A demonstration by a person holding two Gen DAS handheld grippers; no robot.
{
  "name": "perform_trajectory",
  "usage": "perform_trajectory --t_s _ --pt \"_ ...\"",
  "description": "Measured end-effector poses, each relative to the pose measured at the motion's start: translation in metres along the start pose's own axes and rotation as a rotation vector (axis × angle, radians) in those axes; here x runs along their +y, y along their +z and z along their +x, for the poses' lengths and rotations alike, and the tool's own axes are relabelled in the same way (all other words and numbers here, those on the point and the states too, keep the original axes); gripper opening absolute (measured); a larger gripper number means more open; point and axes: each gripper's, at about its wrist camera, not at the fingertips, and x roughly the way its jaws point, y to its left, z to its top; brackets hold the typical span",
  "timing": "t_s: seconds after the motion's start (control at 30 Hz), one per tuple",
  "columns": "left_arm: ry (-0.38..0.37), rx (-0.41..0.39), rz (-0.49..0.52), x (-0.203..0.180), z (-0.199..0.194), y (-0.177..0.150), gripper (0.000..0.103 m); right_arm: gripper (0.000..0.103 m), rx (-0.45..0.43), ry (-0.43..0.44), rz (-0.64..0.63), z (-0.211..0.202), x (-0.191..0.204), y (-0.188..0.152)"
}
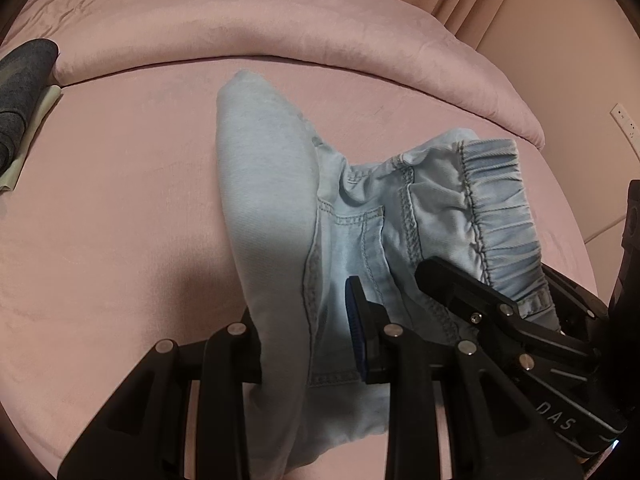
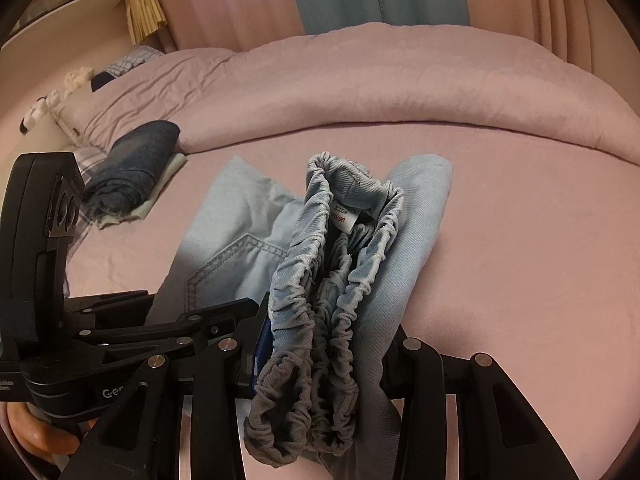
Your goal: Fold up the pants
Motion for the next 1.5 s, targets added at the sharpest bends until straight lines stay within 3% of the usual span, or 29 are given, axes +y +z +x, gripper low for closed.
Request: perform_trajectory --t_s 0.67,1.5 --pt "0.071 0.037 -0.011 0.012 0.023 0.001 0.030 0.043 0.040 -0.004 0.080 0.012 -0.022 -0.007" --pt "0.114 0.055 -0.013 0.016 0.033 0.005 0.044 0.043 0.072 0.003 0.124 0.019 -0.043 -0.009"
